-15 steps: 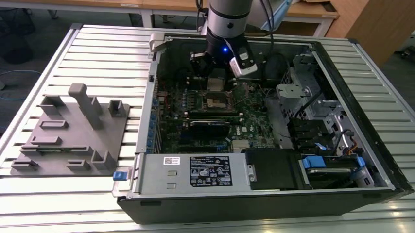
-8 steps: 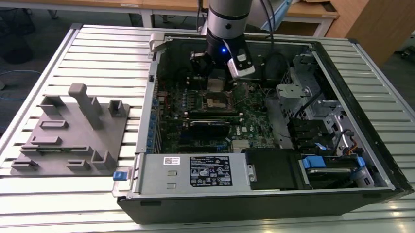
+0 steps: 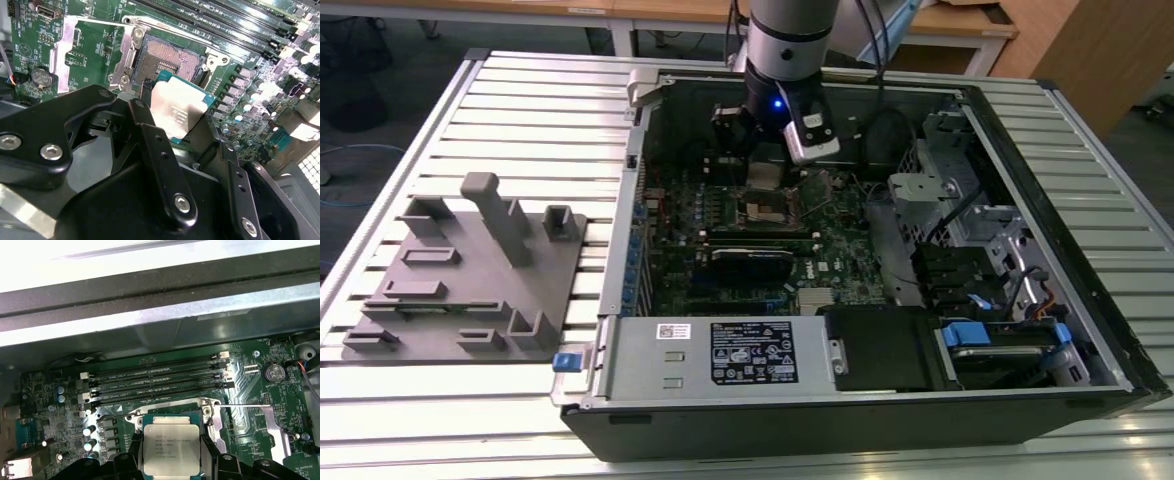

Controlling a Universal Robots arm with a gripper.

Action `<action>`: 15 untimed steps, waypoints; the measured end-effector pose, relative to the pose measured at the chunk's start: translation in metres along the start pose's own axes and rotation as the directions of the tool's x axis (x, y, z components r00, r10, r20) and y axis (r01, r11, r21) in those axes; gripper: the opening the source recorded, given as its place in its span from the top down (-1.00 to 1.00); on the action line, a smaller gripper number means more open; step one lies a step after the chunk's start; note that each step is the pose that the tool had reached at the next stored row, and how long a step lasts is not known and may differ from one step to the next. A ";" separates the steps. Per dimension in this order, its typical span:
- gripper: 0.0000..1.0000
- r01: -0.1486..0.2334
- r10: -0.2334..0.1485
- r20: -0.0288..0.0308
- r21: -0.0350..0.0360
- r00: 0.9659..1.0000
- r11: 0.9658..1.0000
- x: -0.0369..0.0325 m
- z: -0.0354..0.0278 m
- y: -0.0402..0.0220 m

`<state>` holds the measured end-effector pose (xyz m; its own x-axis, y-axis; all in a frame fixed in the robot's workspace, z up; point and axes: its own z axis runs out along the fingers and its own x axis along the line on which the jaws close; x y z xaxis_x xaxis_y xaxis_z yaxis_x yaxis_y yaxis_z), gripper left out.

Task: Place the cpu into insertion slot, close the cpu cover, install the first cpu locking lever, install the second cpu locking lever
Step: 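Place the cpu into insertion slot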

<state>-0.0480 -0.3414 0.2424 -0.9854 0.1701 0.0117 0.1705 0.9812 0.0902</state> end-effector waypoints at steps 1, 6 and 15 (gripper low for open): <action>-0.08 0.000 0.000 0.000 0.000 1.000 1.000 0.0000 0.0000 0.0000; -0.08 -0.040 0.040 0.004 -0.001 0.999 0.999 0.0000 0.0000 0.0000; -0.08 -0.101 0.101 0.009 -0.002 0.995 0.995 0.0000 0.0001 0.0000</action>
<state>-0.0480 -0.3414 0.2423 -0.9630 0.2694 0.0117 0.2693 0.9588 0.0903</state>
